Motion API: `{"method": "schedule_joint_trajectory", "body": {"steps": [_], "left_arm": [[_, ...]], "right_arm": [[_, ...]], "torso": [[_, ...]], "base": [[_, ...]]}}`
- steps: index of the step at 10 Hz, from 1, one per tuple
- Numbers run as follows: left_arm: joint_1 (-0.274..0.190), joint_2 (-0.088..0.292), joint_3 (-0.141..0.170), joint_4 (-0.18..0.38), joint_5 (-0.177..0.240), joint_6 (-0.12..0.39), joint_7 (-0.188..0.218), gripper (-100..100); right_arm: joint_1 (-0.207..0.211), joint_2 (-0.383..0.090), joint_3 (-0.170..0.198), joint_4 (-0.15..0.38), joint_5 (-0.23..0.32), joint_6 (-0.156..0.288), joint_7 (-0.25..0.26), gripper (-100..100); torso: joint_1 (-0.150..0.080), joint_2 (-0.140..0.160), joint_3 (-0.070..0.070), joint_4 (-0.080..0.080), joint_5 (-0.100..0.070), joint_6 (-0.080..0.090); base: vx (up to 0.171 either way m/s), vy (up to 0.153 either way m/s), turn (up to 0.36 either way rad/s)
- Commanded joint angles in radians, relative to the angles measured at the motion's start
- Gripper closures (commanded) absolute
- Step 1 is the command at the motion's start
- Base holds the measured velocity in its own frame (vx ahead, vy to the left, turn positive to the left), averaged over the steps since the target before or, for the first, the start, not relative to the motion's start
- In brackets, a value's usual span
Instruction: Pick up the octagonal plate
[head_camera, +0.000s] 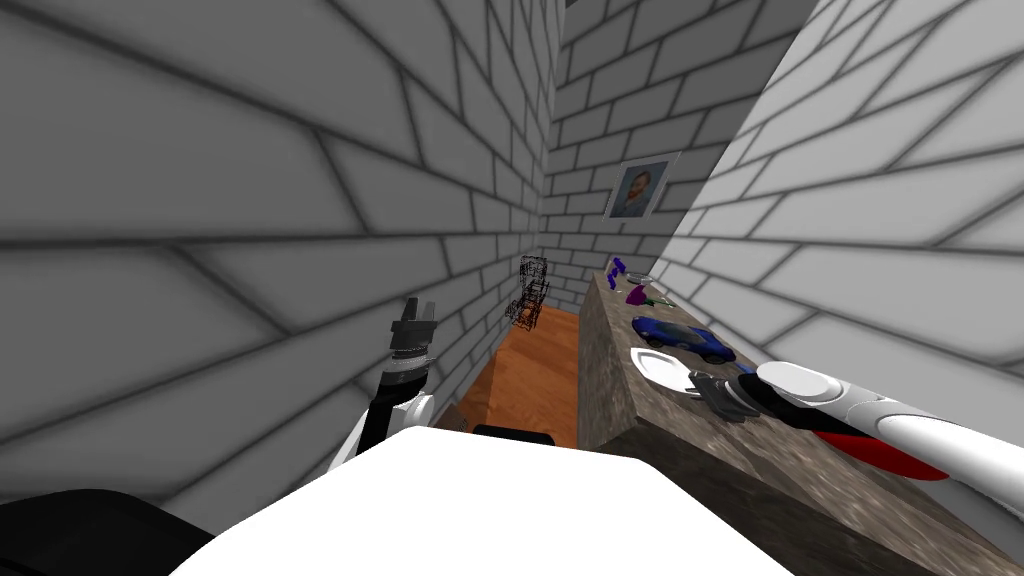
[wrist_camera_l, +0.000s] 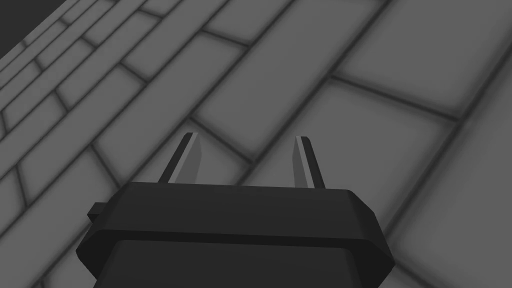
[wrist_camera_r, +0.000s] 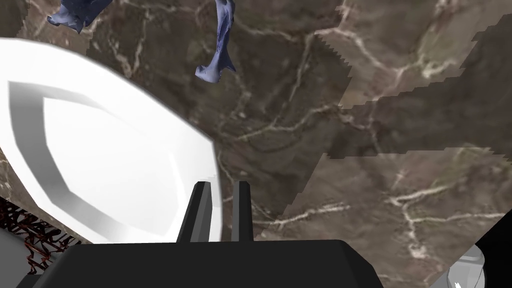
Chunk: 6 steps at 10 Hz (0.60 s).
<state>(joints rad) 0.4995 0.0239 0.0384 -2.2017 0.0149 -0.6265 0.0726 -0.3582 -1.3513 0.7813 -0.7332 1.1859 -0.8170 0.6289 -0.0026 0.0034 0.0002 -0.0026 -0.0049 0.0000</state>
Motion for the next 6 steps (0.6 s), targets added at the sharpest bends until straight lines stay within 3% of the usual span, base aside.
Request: {"method": "schedule_joint_trajectory", "body": {"steps": [1, 6], "left_arm": [[0.0, 0.0, 0.0, 0.0, 0.0, 0.0, 0.0, 0], [0.0, 0.0, 0.0, 0.0, 0.0, 0.0, 0.0, 0]], "right_arm": [[-0.034, 0.009, 0.037, 0.034, -0.013, -0.008, 0.009, 100], [-0.17, 0.048, 0.177, 0.164, -0.093, -0.037, 0.044, 100]], "torso": [[0.0, 0.0, 0.0, 0.0, 0.0, 0.0], [0.0, -0.001, -0.001, -0.001, 0.0, 0.0]], "base": [[-0.046, -0.006, 0.029], [-0.056, -0.005, 0.04]]}}
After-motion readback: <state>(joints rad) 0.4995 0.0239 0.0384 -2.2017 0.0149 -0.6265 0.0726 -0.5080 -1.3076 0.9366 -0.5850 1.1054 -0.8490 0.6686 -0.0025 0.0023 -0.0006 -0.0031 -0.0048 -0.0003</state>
